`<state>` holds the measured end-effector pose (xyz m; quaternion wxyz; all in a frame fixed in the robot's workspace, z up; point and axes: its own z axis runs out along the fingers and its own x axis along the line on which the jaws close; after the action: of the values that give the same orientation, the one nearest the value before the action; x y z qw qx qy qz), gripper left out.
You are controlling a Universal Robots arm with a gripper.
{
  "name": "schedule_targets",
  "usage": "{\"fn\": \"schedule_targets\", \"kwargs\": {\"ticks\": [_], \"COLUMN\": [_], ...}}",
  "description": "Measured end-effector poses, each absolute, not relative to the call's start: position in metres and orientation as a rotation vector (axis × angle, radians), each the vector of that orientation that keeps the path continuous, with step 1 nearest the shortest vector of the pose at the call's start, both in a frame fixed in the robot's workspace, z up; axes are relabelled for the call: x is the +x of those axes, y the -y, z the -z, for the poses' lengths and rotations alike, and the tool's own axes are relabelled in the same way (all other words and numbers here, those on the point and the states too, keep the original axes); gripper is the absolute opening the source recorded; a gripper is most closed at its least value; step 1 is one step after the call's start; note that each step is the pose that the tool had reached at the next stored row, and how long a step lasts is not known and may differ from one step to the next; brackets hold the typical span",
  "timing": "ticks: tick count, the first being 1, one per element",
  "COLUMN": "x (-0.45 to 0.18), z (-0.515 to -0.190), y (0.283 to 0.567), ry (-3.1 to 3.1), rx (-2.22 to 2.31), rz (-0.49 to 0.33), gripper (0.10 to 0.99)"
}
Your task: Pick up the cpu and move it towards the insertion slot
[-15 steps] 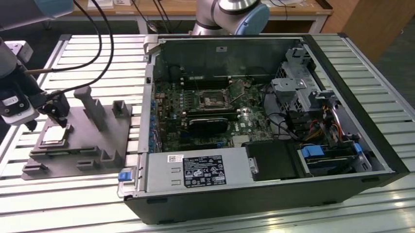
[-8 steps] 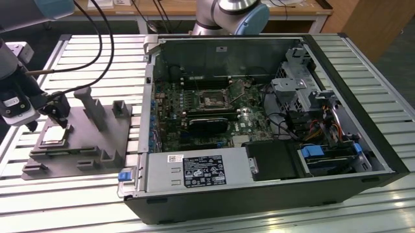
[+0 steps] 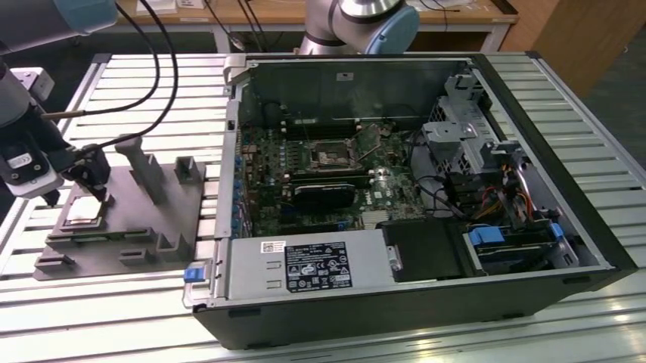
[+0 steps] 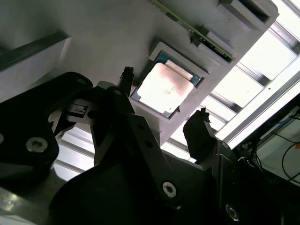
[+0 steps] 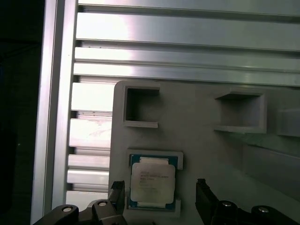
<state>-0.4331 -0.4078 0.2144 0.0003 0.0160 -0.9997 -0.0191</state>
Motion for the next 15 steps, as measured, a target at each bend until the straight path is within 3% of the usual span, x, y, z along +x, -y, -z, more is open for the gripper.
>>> {"fn": "schedule_targets", "kwargs": {"ticks": [15], "x": [-0.4331], "z": [-0.2096], "y": [0.4078], "ry": [3.140], "rx": [0.050], "rz": [0.060], "gripper": [0.706]}}
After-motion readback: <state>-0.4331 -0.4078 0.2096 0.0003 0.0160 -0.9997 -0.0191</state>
